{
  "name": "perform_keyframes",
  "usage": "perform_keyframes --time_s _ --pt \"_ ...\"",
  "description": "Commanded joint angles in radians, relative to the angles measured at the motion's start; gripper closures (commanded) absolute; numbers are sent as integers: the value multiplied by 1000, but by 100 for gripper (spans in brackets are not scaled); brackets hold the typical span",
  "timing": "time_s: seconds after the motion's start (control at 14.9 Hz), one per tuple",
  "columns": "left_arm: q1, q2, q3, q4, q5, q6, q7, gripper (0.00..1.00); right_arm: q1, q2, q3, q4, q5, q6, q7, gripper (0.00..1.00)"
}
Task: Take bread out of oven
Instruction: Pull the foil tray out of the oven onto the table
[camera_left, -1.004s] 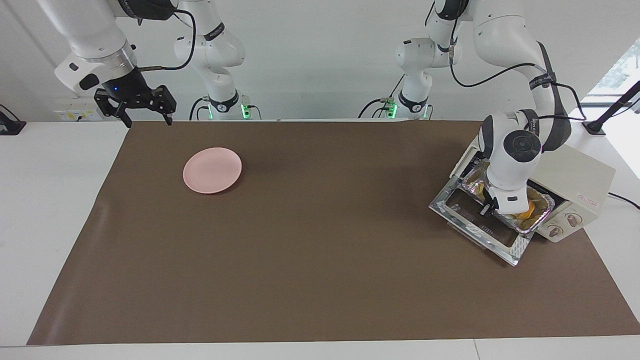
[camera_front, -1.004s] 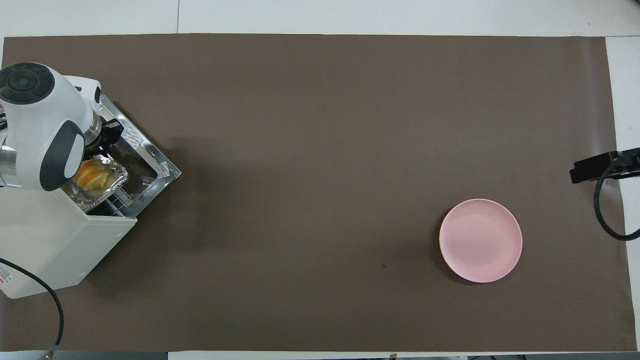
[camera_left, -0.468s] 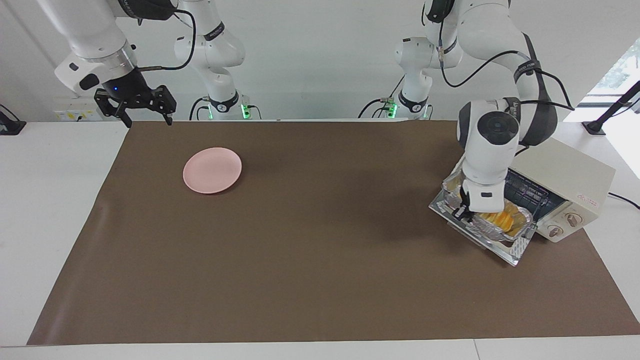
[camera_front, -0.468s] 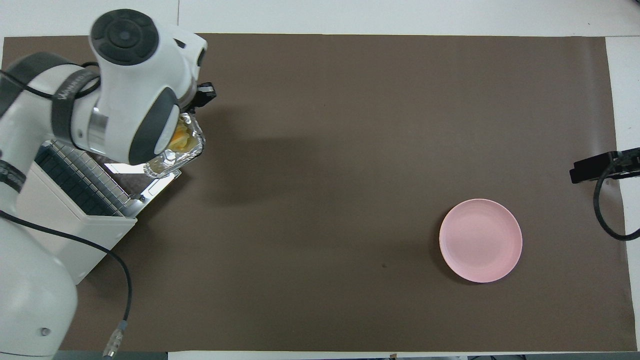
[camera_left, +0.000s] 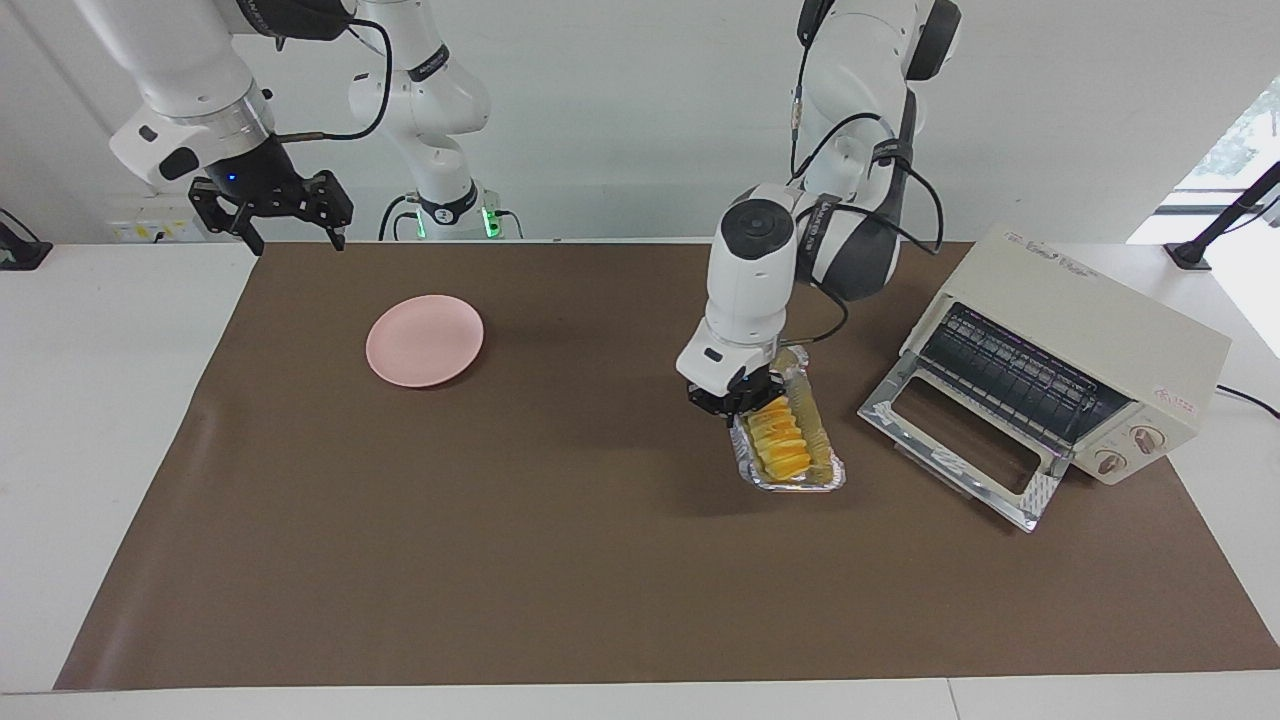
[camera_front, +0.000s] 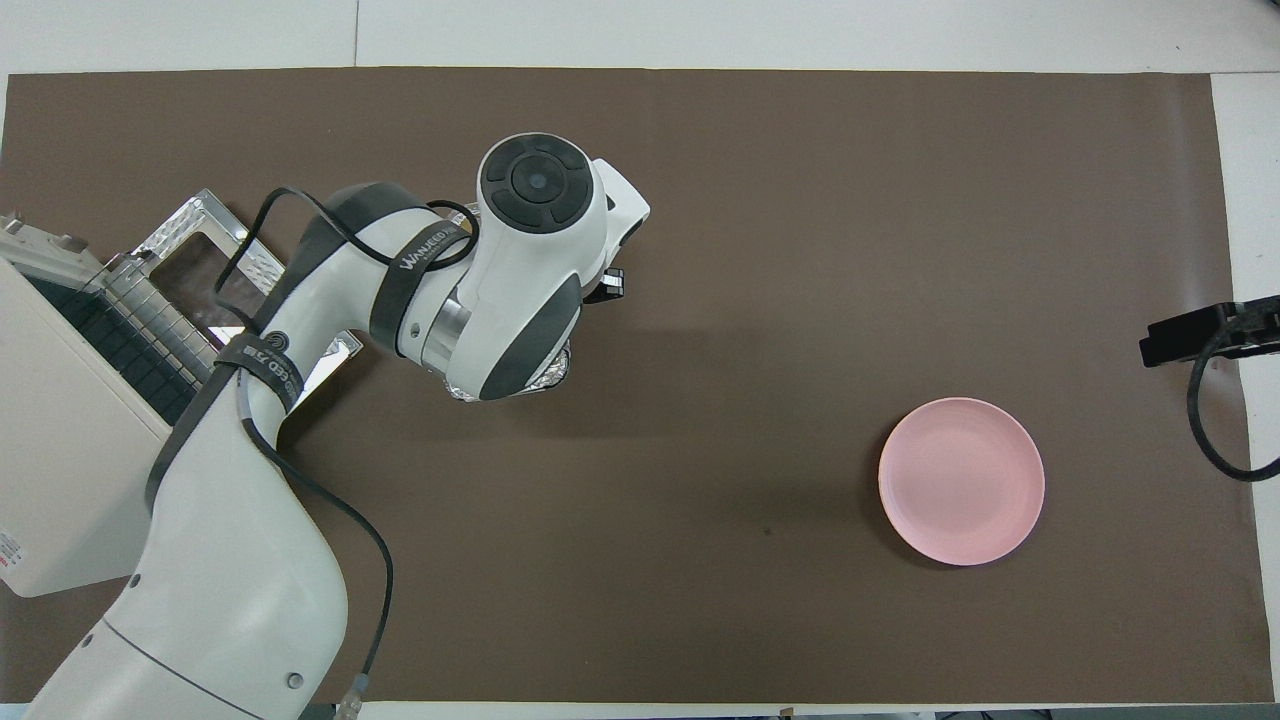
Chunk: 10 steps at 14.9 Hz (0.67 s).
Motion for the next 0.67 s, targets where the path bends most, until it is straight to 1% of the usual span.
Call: perform_keyframes --time_s 0.0,0.13,0.2,0.27,0.33,0.4,0.47,0.6 --pt "-43 -17 22 -87 -16 68 41 100 -19 -19 6 -20 14 -1 -15 0" --pt "-46 -20 22 -120 -15 111 96 100 -17 -21 6 -22 14 -1 -15 0" --pt "-48 -22 22 -118 -15 107 102 100 -17 -21 6 -22 14 -1 -15 0" --pt "-48 -22 22 -115 -15 104 101 67 -16 -21 6 -22 14 0 -15 0" --pt "-46 -22 25 -114 -15 102 96 22 -14 -21 6 -23 14 0 -15 0" --pt "-45 -24 29 -109 -13 89 95 0 -11 -21 6 -23 14 2 -13 0" --pt "-31 -36 34 -101 -13 75 96 0 -10 -21 6 -23 14 3 -13 0" --pt "58 -126 45 -106 -15 63 110 0 -5 -22 8 -26 14 11 -12 0"
